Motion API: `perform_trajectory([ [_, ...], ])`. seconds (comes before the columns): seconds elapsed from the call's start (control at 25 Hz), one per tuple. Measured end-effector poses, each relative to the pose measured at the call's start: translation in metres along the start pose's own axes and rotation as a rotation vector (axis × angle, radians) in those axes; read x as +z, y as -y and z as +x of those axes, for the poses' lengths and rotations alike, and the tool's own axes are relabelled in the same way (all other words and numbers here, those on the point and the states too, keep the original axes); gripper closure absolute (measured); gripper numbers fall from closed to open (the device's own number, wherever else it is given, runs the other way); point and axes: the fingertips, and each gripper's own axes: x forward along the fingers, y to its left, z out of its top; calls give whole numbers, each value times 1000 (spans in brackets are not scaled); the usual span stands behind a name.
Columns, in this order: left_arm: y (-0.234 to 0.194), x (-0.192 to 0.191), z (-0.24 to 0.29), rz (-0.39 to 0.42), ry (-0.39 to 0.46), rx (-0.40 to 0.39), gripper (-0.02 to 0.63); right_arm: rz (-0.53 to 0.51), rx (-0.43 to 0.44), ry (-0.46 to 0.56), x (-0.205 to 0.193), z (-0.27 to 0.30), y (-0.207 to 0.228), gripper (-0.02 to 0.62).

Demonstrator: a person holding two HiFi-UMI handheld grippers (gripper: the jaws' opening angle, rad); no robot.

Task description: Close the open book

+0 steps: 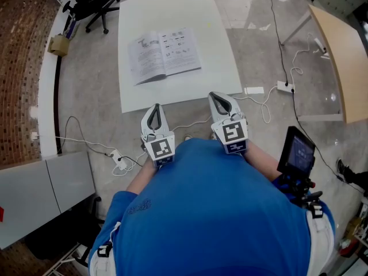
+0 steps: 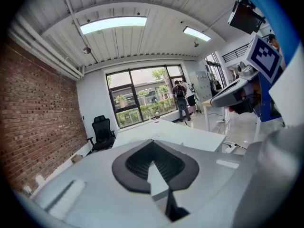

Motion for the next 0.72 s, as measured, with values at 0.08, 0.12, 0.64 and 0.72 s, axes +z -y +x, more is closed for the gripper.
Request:
perform_trajectory([
  [0.08,0,-1,-1,1,-3,-1,598,-6,3,6,-1,0,0,592],
  [0.12,0,-1,-1,2,-4,-1,598,-8,4,8,-1,0,-1,592],
  [0.64,17,7,4,-10,-8,-4,598,4,18,8,-5,-8,10,592],
  [0.72,21,10,7,-9,-14,-2,598,8,19,6,-7,-9,15,592],
])
